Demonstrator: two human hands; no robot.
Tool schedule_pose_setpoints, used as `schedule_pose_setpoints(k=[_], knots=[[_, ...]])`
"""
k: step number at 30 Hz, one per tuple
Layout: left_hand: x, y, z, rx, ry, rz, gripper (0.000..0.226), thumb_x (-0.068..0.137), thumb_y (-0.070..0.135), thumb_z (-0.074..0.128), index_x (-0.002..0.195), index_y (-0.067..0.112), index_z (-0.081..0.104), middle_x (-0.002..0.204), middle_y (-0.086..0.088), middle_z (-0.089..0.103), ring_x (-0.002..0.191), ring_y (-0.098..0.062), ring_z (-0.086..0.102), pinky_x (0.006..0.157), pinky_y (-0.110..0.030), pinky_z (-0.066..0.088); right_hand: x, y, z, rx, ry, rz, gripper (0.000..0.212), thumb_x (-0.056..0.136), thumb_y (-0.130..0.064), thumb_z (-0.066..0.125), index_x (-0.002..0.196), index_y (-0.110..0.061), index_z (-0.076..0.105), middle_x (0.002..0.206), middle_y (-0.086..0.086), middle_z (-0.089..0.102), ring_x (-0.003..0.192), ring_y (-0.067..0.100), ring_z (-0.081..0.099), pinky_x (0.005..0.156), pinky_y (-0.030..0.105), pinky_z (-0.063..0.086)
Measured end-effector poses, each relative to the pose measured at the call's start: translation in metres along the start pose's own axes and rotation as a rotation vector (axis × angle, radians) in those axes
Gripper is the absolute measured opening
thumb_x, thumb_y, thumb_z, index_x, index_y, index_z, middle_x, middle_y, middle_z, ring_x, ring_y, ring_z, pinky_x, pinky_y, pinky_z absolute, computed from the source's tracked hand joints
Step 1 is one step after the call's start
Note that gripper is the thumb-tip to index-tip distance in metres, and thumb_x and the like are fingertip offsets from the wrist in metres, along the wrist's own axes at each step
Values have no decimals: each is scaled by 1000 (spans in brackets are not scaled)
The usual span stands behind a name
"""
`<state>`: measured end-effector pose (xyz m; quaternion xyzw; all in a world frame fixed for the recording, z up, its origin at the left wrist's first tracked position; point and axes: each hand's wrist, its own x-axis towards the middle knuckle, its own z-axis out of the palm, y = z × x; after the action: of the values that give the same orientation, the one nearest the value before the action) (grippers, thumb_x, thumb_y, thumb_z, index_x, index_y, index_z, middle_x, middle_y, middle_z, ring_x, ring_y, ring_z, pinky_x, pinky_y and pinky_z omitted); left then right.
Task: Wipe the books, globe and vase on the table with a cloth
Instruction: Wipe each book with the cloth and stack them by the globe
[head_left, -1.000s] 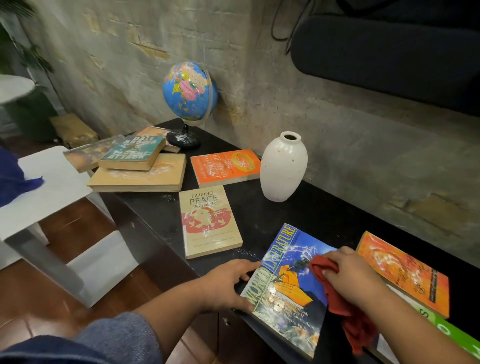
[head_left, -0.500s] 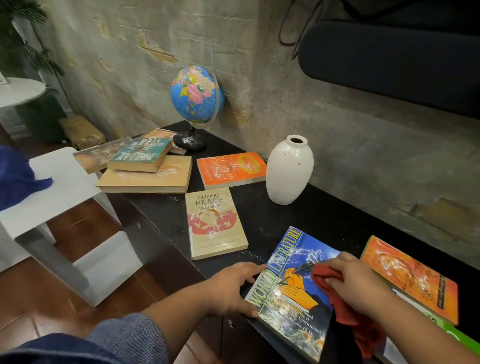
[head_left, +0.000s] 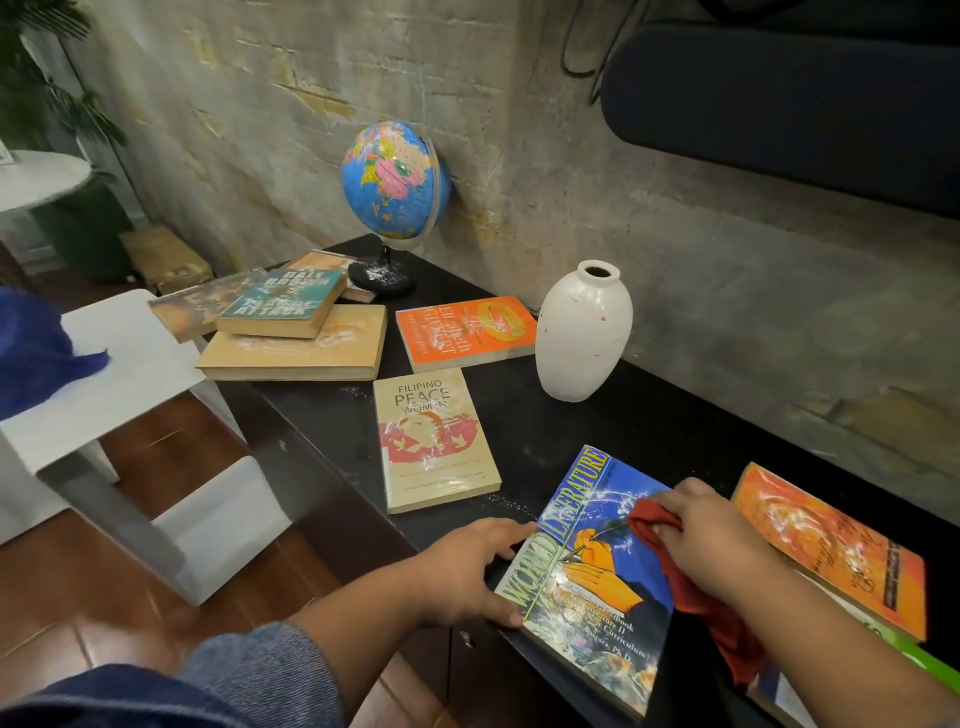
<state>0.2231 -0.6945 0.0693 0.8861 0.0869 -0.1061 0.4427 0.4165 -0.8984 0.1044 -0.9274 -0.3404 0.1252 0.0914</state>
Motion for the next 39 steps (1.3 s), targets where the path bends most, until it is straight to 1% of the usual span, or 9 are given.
schedule_pose_setpoints(k=[4,11,15,19,24,28,30,34,39], knots=[[0,-1,1,5,4,-1,95,72,22,80,149,29,25,144,9,33,120,-7,45,102,-15,31,7,6,-11,-4,-36,30,28,88,-19,62,115,-25,67,99,-2,48,101,21,56,79,24,38],[0,-2,1,16,15,-2,95,72,21,80,149,28,25,145,8,33,122,-6,45,102,-15,30,17,-2,-6,14,-29,-5,32,90,-15,59,120,-24,65,111,1,51,108,23,55,87,24,39],[2,-3,3,9,15,-8,95,71,22,81,149,29,26,145,9,33,120,-6,46,104,-17,32,23,-4,-11,-24,27,71,32,92,-17,56,123,-23,64,116,6,51,110,27,55,88,27,41],[2,-4,3,1,19,-13,95,72,22,81,149,30,26,146,10,32,121,-5,45,106,-19,32,23,-6,-6,-9,-41,-39,33,91,-15,58,122,-24,64,113,0,49,110,23,54,88,24,38],[2,-4,2,-3,8,-9,95,72,21,81,149,28,26,145,8,32,122,-7,45,107,-22,33,27,-4,-8,-28,-13,23,35,92,-14,54,124,-26,62,116,2,49,108,25,54,88,27,42],[2,-4,2,-15,8,-6,95,72,21,81,149,29,26,145,9,32,123,-7,45,110,-24,33,17,-2,-4,10,-84,-106,35,92,-13,56,122,-30,63,111,-4,46,108,19,54,87,23,38],[2,-5,2,-11,6,-5,95,72,22,81,149,30,26,145,10,32,122,-6,45,109,-24,33,16,2,-12,9,-107,-76,36,90,-12,57,121,-30,65,108,-5,47,108,18,53,88,20,37],[5,-8,3,-11,7,2,96,70,24,82,148,30,27,144,10,34,120,-7,46,108,-25,35,11,-9,-6,-27,-36,-20,33,92,-17,54,120,-32,64,111,-3,47,105,22,55,89,28,44],[8,-13,4,-4,8,12,98,65,31,82,148,33,28,142,10,37,118,-6,49,106,-26,37,6,-6,-3,2,-104,-52,33,89,-17,58,115,-35,67,105,-5,48,107,21,56,91,30,46]])
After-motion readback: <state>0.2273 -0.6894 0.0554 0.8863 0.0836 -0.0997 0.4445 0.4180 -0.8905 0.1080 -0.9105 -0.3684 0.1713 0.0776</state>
